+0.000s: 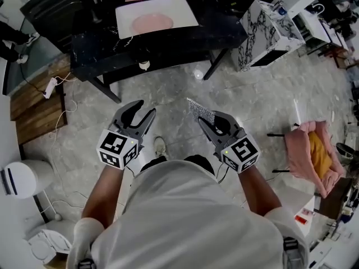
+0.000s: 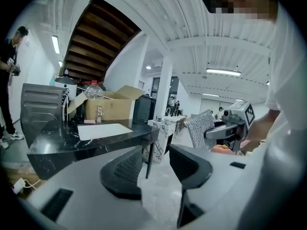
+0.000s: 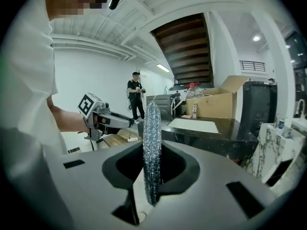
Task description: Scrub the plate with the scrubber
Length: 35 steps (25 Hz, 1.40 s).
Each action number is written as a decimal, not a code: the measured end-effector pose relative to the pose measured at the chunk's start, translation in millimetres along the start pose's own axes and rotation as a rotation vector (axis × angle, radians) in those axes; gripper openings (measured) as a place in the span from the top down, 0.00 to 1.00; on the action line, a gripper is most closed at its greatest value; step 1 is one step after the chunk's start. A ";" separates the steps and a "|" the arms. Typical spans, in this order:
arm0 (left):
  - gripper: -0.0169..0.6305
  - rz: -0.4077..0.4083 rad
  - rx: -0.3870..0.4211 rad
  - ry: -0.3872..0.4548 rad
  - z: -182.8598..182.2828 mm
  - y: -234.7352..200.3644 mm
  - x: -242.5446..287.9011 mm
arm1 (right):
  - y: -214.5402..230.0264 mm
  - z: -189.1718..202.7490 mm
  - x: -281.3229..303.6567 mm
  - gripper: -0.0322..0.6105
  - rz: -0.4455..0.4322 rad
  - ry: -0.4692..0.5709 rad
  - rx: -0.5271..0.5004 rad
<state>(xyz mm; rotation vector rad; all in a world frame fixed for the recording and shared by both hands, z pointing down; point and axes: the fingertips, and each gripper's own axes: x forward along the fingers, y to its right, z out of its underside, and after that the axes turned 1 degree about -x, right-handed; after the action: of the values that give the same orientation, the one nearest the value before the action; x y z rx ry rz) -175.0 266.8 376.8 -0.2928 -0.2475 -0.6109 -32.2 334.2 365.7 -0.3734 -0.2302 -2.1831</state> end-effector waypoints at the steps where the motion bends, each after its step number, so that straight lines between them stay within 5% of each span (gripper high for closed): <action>1: 0.70 -0.001 0.003 0.002 -2.9 -10.2 4.6 | 3.6 -4.5 8.1 0.83 0.006 0.001 -0.006; 14: 0.73 -0.049 -0.061 0.041 -35.9 -87.3 59.2 | 64.6 -36.3 72.8 0.83 -0.004 0.003 -0.026; 35: 0.75 -0.379 -0.174 -0.080 -101.8 -244.6 262.0 | 309.4 -76.9 190.1 0.83 -0.255 0.036 -0.173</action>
<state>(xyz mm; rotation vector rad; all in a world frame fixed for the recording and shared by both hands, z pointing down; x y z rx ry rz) -98.4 -96.2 411.8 -0.4436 -0.3306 -0.9993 95.4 -14.4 368.9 -0.4196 -0.0717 -2.4675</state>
